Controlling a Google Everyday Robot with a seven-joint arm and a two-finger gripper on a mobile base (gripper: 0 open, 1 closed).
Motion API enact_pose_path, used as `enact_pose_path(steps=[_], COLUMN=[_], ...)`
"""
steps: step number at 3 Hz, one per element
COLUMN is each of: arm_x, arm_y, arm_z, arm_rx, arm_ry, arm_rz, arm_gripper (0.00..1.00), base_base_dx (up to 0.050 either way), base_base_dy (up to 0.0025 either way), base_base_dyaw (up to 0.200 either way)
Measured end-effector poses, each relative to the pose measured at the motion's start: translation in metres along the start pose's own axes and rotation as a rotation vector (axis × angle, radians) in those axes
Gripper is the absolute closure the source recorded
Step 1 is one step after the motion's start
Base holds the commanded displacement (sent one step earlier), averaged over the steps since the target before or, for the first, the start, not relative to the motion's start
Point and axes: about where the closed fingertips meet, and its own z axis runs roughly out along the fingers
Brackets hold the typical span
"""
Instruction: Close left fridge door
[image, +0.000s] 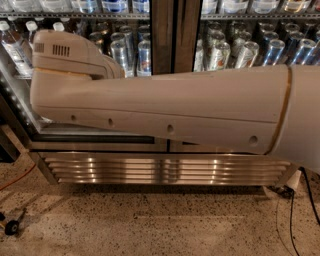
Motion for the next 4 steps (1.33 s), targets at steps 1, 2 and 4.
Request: enact_pose_path(steps=[1, 2, 4], arm_x=[-0.006, -0.018, -0.014], arm_y=[0.019, 0.021, 0.008], arm_z=[0.016, 0.023, 0.015], arm_rx=[0.154, 0.341, 0.398], arm_ry=[0.072, 0.141, 0.172], arm_rz=[-0.143, -0.292, -0.286], arm_gripper=[1.0, 1.0, 0.58], base_base_dx=[0.0, 0.0, 0.0], base_base_dy=[0.0, 0.0, 0.0], base_base_dyaw=[0.0, 0.0, 0.0])
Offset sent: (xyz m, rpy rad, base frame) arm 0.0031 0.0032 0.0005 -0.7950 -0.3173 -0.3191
